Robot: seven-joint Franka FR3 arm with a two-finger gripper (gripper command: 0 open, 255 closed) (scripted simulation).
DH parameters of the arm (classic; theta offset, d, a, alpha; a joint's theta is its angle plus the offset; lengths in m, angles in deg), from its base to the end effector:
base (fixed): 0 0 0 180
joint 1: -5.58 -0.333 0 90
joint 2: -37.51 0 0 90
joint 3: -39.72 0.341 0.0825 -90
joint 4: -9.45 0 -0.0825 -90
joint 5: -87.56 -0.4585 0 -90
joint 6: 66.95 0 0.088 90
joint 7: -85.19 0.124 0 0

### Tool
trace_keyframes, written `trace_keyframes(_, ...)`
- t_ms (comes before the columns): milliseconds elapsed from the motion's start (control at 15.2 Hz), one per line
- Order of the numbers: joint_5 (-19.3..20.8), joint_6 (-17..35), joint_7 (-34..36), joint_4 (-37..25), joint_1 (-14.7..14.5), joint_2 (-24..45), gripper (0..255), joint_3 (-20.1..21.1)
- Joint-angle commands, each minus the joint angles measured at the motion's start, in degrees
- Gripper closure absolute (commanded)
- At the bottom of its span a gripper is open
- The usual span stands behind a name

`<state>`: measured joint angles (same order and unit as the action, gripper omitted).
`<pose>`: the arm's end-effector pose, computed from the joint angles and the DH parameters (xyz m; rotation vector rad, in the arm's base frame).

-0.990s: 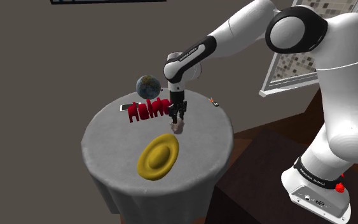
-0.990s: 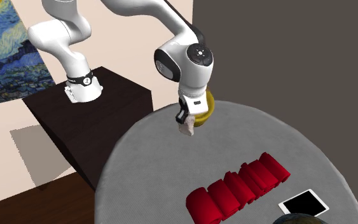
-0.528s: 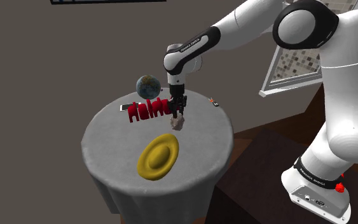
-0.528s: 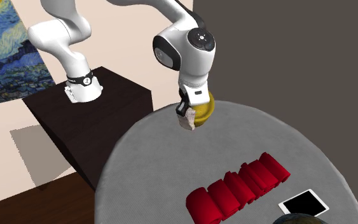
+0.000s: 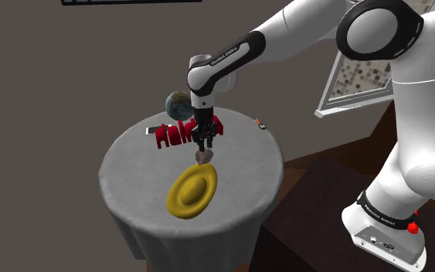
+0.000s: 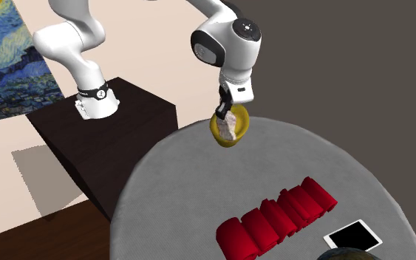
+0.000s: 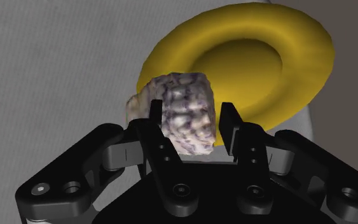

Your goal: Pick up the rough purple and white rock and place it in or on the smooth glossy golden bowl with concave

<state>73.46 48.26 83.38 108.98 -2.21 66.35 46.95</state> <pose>0.6794 0.1959 0.2366 -2.8657 -0.2213 0.3730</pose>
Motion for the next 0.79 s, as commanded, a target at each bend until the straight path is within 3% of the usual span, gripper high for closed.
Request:
trace_keyframes(0,-0.2,0.4,2.4,-0.2,-1.7,0.2,255,0.8)
trace_keyframes(396,-0.4,1.3,9.9,-3.3,-7.4,2.0,255,3.1)
trace_keyframes(726,-0.4,4.0,9.2,-2.7,-7.6,4.2,255,3.0)
